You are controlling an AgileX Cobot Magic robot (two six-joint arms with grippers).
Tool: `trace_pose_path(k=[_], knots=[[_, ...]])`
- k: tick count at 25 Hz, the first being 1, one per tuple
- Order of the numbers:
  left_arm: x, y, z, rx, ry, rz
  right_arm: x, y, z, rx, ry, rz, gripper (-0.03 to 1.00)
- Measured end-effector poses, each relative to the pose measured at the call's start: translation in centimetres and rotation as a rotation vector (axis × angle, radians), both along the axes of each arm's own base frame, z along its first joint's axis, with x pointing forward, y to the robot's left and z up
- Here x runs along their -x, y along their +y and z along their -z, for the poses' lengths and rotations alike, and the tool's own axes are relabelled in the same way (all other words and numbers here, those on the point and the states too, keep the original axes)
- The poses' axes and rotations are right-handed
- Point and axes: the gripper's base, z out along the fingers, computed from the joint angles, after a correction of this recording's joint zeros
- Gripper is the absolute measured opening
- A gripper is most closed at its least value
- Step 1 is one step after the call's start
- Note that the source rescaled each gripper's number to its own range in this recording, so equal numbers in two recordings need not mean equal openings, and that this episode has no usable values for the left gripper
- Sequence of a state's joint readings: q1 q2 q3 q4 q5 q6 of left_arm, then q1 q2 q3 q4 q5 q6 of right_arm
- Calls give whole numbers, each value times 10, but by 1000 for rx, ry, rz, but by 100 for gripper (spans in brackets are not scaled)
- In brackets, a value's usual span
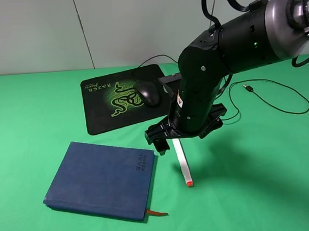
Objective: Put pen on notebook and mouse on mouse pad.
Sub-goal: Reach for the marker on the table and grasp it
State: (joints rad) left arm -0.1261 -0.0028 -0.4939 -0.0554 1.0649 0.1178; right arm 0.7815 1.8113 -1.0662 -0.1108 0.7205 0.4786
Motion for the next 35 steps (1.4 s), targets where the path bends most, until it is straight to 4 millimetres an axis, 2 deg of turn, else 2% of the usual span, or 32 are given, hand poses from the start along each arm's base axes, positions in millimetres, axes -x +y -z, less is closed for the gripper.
trace_pose_path(k=[3, 8, 14, 22, 33, 35], knots=[[0, 0, 0, 0, 0, 0, -3, 0, 5, 20, -15, -5, 100], [0, 0, 0, 0, 0, 0, -7, 2, 24, 50, -13, -27, 100], [0, 0, 0, 0, 0, 0, -10, 1, 27, 62, -47, -41, 100], [0, 0, 0, 0, 0, 0, -12, 0, 42, 107, -29, -25, 100], [0, 0, 0, 0, 0, 0, -11, -1, 44, 121, -17, -21, 100], [0, 0, 0, 0, 0, 0, -10, -2, 44, 132, -10, -19, 94]])
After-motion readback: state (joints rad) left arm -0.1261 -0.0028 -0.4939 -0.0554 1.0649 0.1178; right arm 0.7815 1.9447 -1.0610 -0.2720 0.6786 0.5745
